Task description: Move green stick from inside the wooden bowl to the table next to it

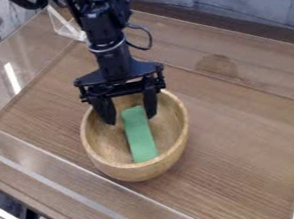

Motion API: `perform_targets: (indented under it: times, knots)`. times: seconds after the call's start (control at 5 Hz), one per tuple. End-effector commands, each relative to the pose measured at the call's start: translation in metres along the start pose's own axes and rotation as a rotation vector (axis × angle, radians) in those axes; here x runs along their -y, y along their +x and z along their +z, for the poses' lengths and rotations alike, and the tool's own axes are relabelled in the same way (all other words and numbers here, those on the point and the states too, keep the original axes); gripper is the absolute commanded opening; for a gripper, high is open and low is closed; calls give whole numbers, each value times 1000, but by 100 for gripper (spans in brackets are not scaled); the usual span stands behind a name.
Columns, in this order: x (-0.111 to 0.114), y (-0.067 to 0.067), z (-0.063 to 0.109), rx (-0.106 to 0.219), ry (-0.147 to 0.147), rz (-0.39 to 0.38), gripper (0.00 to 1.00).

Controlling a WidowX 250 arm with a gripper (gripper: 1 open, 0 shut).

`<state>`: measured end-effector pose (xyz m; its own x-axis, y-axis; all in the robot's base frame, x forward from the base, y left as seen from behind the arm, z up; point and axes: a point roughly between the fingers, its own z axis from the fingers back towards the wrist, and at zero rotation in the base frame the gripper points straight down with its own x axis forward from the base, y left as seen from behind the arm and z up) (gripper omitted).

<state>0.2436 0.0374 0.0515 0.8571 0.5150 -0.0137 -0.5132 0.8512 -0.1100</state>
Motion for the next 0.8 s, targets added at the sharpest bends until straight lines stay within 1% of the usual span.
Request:
perform_targets:
  times: [0.0,0.4,0.6]
  knots:
    - [7,14,3,45,-22,-2,100]
    - [10,13,-14,56,-39,117,100]
    - [11,13,-6,45,-51,33,100]
